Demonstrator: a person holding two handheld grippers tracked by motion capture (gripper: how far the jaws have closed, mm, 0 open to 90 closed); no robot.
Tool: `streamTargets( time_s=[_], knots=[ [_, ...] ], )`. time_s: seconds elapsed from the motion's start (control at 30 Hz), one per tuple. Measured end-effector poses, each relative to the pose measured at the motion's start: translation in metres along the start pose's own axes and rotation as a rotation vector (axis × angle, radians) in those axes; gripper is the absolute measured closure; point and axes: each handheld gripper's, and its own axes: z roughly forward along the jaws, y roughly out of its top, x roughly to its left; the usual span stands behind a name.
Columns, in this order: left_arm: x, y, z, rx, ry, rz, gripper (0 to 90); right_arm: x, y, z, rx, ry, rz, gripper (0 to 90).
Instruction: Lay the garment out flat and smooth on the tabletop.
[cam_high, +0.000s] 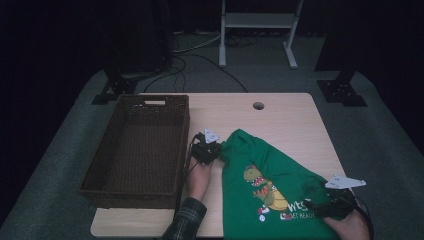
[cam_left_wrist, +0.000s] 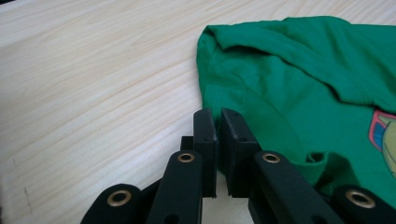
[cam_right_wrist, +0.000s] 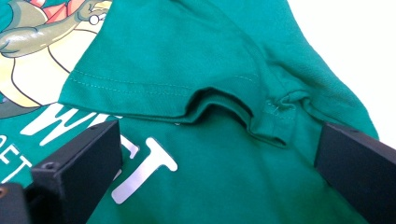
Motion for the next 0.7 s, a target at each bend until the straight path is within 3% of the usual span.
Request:
streamTargets(
  time_s=[0.17,0.23,0.37,0.5,0.7],
  knots=[
    [0.003,-0.004,-0.001,0.005,0.045,-0.015,77.6,0.000,0.000,0.000,0.000,0.000,0.000,0.0],
    [0.004,-0.004,-0.002,-0.011,0.064,-0.025,69.6,0.000,0.000,0.000,0.000,0.000,0.000,0.0],
    [0.005,-0.002,-0.006,-0.053,0.054,-0.049,54.5,0.000,0.000,0.000,0.000,0.000,0.000,0.0],
    [0.002,0.003,-0.007,-0.073,0.010,-0.056,39.7,0.000,0.000,0.000,0.000,0.000,0.000,0.0],
    [-0.010,0.012,-0.006,-0.078,-0.092,-0.051,17.8,0.000,0.000,0.000,0.000,0.000,0.000,0.0]
  ],
)
